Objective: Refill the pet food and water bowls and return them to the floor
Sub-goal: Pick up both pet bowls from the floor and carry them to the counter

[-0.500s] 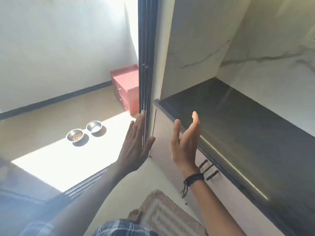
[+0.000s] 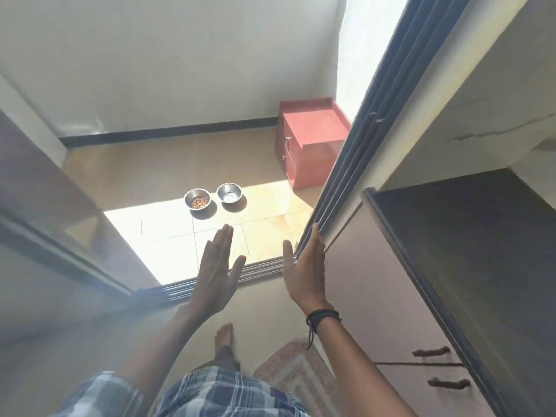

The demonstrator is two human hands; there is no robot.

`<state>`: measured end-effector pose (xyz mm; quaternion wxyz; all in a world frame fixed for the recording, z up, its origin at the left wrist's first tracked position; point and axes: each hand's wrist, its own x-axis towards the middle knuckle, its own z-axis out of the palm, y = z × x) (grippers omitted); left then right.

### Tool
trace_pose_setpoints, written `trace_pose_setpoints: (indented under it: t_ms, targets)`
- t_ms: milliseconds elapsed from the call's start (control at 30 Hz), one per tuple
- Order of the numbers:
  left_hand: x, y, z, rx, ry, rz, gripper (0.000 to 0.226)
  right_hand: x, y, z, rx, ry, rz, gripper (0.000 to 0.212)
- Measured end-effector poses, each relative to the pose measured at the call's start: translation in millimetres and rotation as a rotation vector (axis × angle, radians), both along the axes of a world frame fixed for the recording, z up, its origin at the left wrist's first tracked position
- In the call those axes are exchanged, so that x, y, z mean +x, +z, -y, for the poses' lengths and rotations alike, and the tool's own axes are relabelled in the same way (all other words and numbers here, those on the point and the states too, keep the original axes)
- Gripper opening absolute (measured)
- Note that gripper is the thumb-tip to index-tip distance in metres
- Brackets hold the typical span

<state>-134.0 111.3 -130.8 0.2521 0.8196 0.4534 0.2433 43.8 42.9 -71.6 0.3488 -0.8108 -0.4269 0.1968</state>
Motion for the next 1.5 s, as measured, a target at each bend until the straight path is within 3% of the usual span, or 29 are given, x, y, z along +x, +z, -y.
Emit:
trace_pose_setpoints:
  t_ms: [133, 333, 700, 1067, 1233, 1367, 1500]
  targets:
    - [-20.3, -34.2, -50.2, -0.164, 0.123, -0.013, 0.072, -9.6, -19.4, -63.3, -0.166, 0.125, -0.089, 0.078]
    - [-47.5, -65.4, -112.0, -0.336, 0.249, -0.068, 0.073, -15.9, -40.8, -151.4, -0.366, 0.259, -0.044, 0.078]
    - [-49.3, -62.4, -257.9, -0.342, 0.339, -0.103, 0.068, -20.4, -71.6, -303.9, -0.435, 0.354, 0.018, 0.081]
    - [-16.6, -104.9, -411.3, -0.423, 0.409, -0.162, 0.065, 30.4, -132.9, -476.4, -0.475, 0.427, -0.108, 0.076]
    - [-1.0, -117.4, -499.8, -0.549, 0.471, -0.225, 0.068, 55.0, -146.2, -561.5, -0.554, 0.478, -0.187, 0.079]
    - [16.9, -137.4, -586.0, -0.531, 0.587, -0.136, 0.063, 76.2, -194.1, -630.9, -0.627, 0.499, -0.224, 0.072]
    - [26.3, -211.3, -637.1, -0.579, 0.651, -0.074, 0.059, 81.3, -277.0, -682.2, -0.690, 0.419, -0.303, 0.064]
